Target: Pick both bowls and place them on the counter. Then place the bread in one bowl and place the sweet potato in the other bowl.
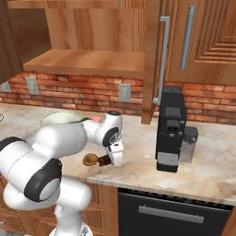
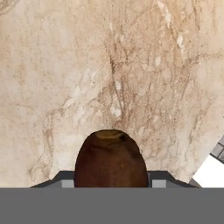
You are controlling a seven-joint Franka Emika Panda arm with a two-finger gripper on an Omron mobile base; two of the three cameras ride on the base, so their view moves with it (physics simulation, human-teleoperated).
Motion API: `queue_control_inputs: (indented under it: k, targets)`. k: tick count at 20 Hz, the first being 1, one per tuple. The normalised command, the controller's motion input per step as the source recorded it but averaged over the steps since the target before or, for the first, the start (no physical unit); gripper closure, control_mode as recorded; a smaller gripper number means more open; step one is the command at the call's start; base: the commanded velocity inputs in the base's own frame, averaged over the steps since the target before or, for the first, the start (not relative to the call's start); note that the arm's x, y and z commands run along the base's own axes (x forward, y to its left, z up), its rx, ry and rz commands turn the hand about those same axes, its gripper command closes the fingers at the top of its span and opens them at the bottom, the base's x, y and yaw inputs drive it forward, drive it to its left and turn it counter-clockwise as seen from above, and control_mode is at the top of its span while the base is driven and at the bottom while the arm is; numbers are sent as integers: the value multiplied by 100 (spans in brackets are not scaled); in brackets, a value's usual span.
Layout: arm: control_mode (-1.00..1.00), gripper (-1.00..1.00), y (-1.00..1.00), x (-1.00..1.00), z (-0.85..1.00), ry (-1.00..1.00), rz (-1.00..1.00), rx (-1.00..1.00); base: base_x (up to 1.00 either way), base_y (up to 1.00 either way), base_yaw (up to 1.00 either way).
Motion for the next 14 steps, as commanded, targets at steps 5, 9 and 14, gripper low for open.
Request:
queue_control_inputs:
  k: [5,9,14]
  targets:
    - [-100,100,15,-3,44,-3,0,0,0,0,0]
    - [-100,100,35,0,45,-3,1,0,0,0,0]
    - [-100,100,31,0,52,0,6,0,0,0,0]
